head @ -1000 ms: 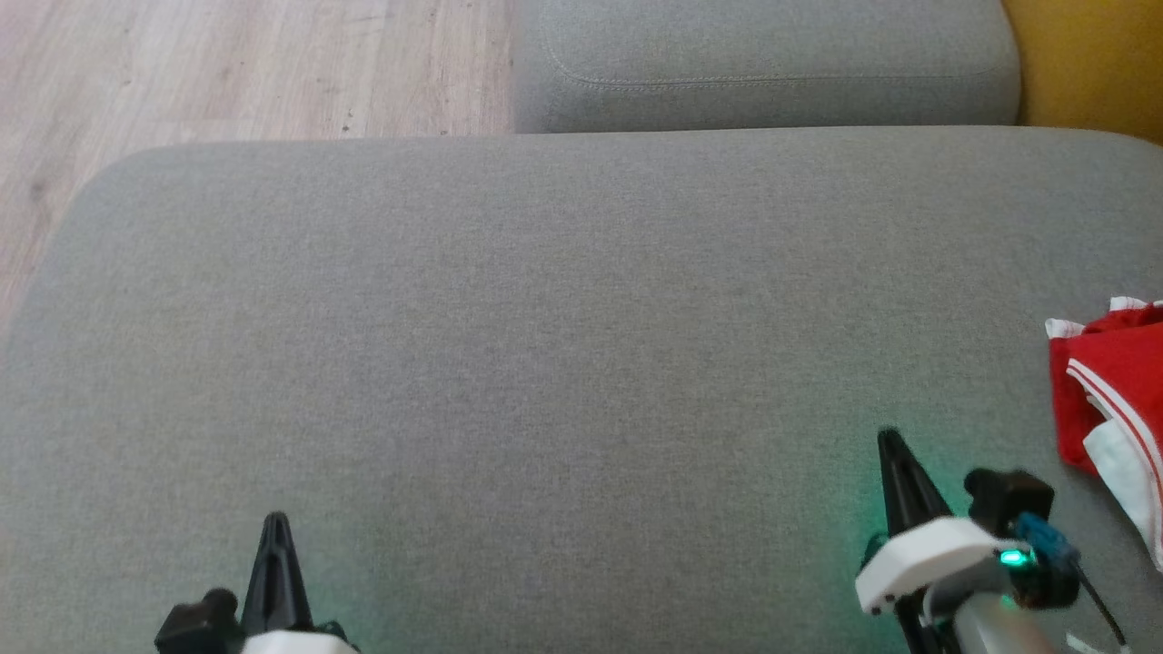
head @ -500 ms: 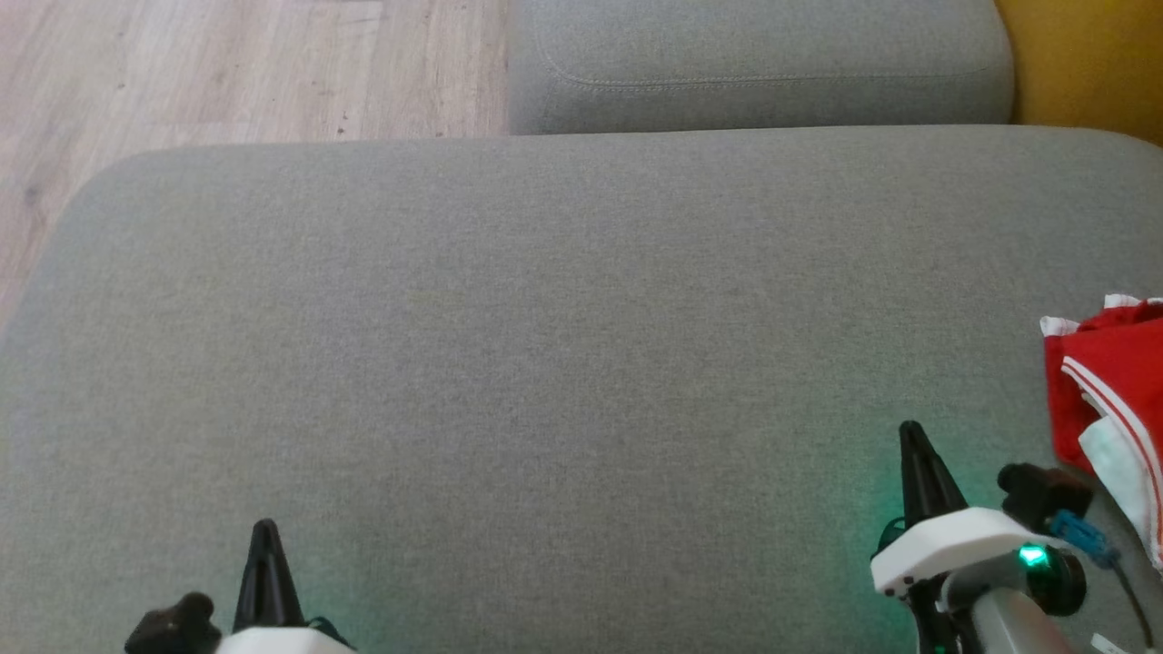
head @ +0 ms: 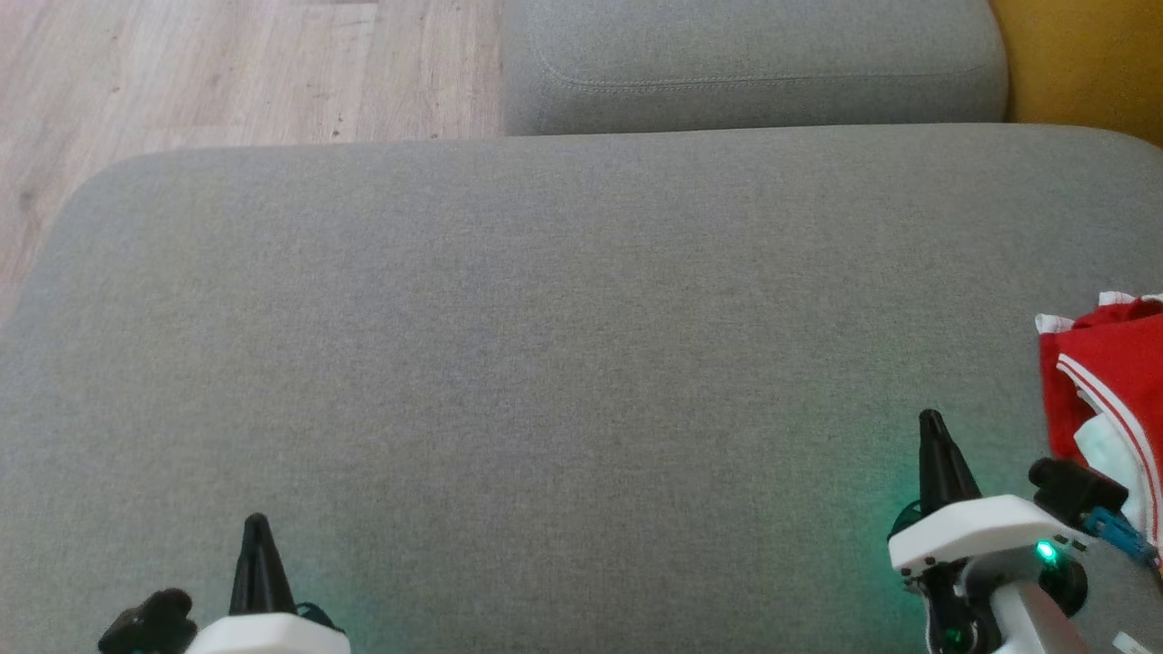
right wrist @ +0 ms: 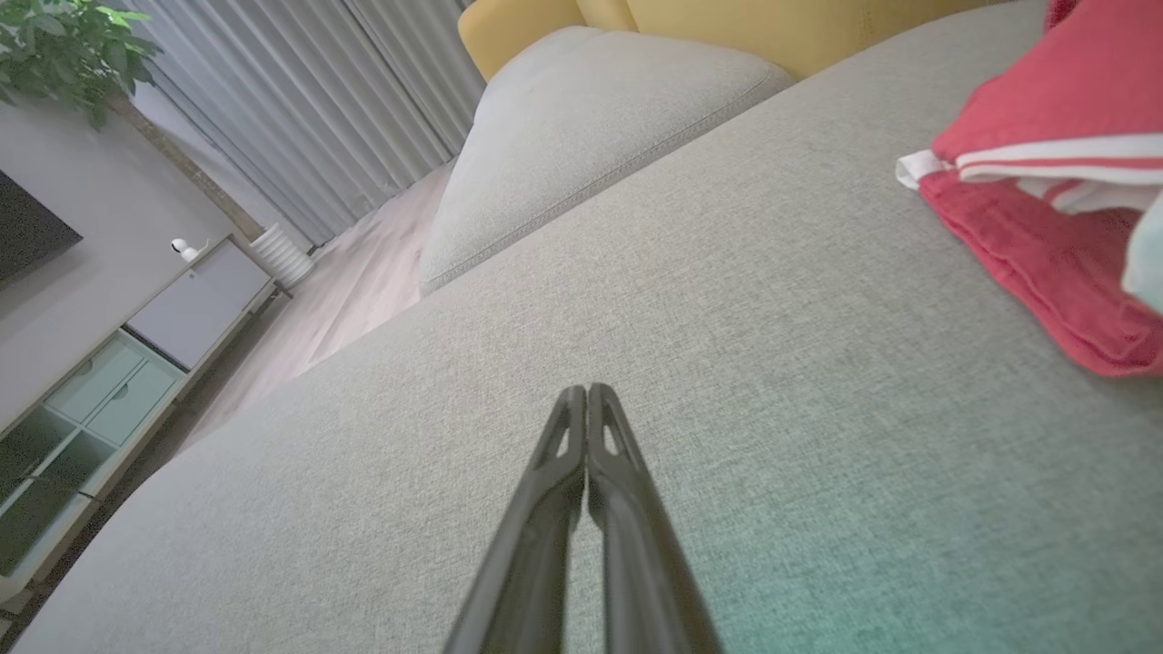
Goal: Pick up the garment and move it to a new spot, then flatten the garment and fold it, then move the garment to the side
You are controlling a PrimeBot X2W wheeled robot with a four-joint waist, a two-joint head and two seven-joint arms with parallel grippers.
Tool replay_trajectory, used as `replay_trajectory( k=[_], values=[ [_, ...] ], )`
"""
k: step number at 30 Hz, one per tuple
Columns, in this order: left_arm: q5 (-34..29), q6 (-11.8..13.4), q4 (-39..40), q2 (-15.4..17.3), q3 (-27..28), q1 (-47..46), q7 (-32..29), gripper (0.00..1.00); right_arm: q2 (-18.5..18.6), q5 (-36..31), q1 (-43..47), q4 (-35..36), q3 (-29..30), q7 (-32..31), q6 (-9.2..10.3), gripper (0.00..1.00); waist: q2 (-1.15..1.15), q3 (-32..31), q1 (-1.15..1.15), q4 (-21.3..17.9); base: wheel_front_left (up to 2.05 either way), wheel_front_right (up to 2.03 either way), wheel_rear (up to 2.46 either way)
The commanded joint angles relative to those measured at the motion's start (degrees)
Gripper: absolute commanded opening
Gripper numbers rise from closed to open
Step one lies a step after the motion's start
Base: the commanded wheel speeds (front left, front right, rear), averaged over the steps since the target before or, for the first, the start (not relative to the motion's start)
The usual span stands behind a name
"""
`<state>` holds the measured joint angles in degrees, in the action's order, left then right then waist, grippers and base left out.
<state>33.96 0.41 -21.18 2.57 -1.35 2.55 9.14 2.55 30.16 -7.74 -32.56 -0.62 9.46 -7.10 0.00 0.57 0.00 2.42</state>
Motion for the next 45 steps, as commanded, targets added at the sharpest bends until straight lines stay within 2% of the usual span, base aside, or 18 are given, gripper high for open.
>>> replay_trajectory(
  k=[1, 45],
  values=[
    [1.91, -0.64, 2.08, 0.12, 1.35, -2.64, -0.35, 0.00, 0.19, 2.07, -2.01, 2.49, 0.30, -0.72, -0.10, 0.00, 0.00, -0.01, 0.00, -0.05, 0.00, 0.00, 0.00],
    [28.08, -4.01, 4.42, 0.21, 4.37, -5.48, -7.45, 0.00, 0.25, 29.92, -0.36, 9.95, 3.49, -7.80, -0.23, 0.00, 0.00, -0.19, 0.00, -1.15, 0.00, 0.00, 0.00]
  ],
)
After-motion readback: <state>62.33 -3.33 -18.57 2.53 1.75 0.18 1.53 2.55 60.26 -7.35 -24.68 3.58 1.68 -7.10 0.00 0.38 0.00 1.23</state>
